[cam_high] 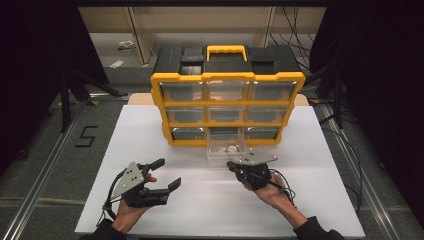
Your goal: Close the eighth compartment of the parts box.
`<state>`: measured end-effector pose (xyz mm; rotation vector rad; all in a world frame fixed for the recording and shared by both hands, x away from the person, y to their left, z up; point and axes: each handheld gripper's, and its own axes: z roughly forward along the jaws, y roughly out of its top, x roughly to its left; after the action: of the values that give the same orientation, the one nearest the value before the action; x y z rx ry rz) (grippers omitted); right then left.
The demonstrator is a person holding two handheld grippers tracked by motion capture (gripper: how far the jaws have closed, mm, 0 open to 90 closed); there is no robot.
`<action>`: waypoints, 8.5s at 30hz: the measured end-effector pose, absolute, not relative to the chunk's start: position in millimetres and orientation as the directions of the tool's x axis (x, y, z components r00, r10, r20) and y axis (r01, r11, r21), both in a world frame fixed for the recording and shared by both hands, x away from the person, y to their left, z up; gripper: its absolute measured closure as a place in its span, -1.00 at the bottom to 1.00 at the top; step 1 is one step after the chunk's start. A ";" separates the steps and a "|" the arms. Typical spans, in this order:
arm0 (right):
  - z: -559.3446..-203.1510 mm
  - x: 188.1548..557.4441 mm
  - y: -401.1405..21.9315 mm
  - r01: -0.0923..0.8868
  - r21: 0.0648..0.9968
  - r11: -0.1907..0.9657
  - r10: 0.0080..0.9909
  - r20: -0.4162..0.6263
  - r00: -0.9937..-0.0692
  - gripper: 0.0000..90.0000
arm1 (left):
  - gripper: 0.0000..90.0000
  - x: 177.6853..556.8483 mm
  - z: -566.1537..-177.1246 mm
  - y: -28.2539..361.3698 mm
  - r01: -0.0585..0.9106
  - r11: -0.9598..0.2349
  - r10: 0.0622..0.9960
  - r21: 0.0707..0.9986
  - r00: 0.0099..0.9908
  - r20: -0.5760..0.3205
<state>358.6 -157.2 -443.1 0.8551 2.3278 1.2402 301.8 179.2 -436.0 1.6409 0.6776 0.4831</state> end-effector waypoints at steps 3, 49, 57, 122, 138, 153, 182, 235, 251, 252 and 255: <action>-443.8 360.1 -157.6 0.340 0.836 0.431 0.668 -0.043 -0.742 1.00 | -0.59 301.9 -436.0 179.0 0.163 -0.094 0.668 0.982 0.742 -0.059; -451.7 376.2 -155.6 0.350 0.821 0.451 0.714 -0.097 -0.693 1.00 | -0.58 303.0 -436.5 176.9 0.165 -0.097 0.662 0.982 0.747 -0.060; -452.2 378.5 -153.1 0.345 0.822 0.452 0.715 -0.103 -0.691 1.00 | -0.58 303.1 -436.6 177.0 0.165 -0.097 0.663 0.981 0.746 -0.060; -460.9 411.4 -144.3 0.346 0.831 0.435 0.764 -0.137 -0.631 1.00 | -0.58 303.5 -436.8 177.5 0.166 -0.100 0.666 0.981 0.744 -0.057; -461.9 417.6 -142.9 0.342 0.834 0.433 0.770 -0.146 -0.621 1.00 | -0.58 303.3 -436.7 178.0 0.166 -0.098 0.667 0.981 0.743 -0.059; -465.1 425.1 -140.4 0.343 0.839 0.423 0.782 -0.147 -0.606 1.00 | -0.58 303.4 -436.9 177.6 0.167 -0.098 0.666 0.981 0.743 -0.060; -469.9 438.0 -137.6 0.340 0.840 0.423 0.796 -0.165 -0.582 1.00 | -0.57 303.1 -436.7 178.0 0.166 -0.095 0.666 0.981 0.744 -0.061; -472.2 455.5 -136.7 0.337 0.850 0.406 0.817 -0.171 -0.551 1.00 | -0.57 303.4 -436.9 178.1 0.167 -0.096 0.665 0.981 0.745 -0.062; -472.1 454.3 -137.1 0.344 0.847 0.406 0.818 -0.169 -0.550 1.00 | -0.57 302.7 -436.6 178.4 0.166 -0.091 0.666 0.982 0.743 -0.064; -471.7 453.8 -137.2 0.346 0.847 0.403 0.819 -0.165 -0.550 1.00 | -0.57 302.8 -436.6 178.5 0.165 -0.092 0.665 0.982 0.744 -0.063; -469.1 451.0 -138.2 0.354 0.848 0.394 0.817 -0.147 -0.558 0.96 | -0.57 302.6 -436.5 178.5 0.164 -0.092 0.665 0.982 0.744 -0.063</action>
<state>451.0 -138.2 -469.1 0.9972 2.0962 1.0815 302.6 178.5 -436.5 1.6397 0.6754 0.4763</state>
